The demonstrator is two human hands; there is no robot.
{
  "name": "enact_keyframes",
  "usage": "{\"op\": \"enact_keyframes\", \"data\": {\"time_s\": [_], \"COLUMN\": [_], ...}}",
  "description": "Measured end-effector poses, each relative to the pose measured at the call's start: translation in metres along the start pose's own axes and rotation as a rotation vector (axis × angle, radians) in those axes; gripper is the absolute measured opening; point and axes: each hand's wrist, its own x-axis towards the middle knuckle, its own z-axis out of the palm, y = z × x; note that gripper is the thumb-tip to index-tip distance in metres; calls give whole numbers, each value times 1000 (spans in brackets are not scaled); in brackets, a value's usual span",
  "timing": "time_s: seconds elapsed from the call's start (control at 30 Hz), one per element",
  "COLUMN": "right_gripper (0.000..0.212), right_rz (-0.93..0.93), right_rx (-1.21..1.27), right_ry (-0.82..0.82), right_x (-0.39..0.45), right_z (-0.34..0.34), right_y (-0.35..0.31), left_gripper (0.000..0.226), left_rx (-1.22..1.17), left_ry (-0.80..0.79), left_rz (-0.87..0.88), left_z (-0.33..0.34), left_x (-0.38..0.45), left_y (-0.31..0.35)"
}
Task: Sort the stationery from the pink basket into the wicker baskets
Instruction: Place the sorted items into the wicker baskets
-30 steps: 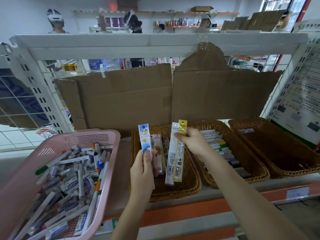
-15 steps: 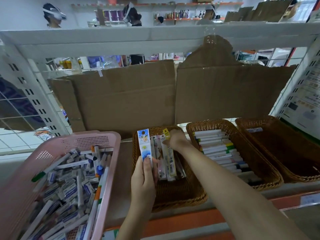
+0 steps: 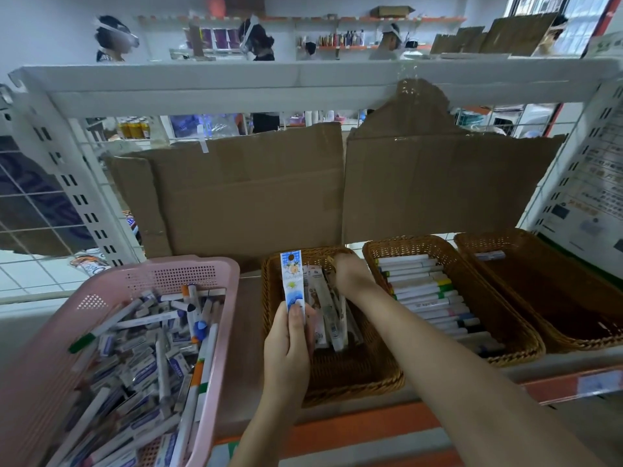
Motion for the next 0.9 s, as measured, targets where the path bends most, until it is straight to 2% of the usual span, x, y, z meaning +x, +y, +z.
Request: {"op": "enact_keyframes", "data": {"time_s": [0.17,0.33,0.63,0.8,0.9], "right_gripper": [32,35,20,17,23], "right_rz": [10,27,5,51,51], "right_rx": [-121,-161,-40,11,-41], "right_ry": [39,-29,21,-100,-74], "right_x": [2,6,-25,-51,-50], "right_z": [2,14,5,28,34], "right_y": [-10,-18,-7,-19,-19], "left_gripper": [37,34,31,33,34], "left_rx": [17,12,-47,-66,-74], "left_ry": [-22,-18,-46,-46,-41], "left_rz": [5,-3,1,-4,-24], "left_z": [0,0,-1,-1,-1], "left_x": [0,2,-1,-1,-1], "left_y": [1,2,6,5,4]}}
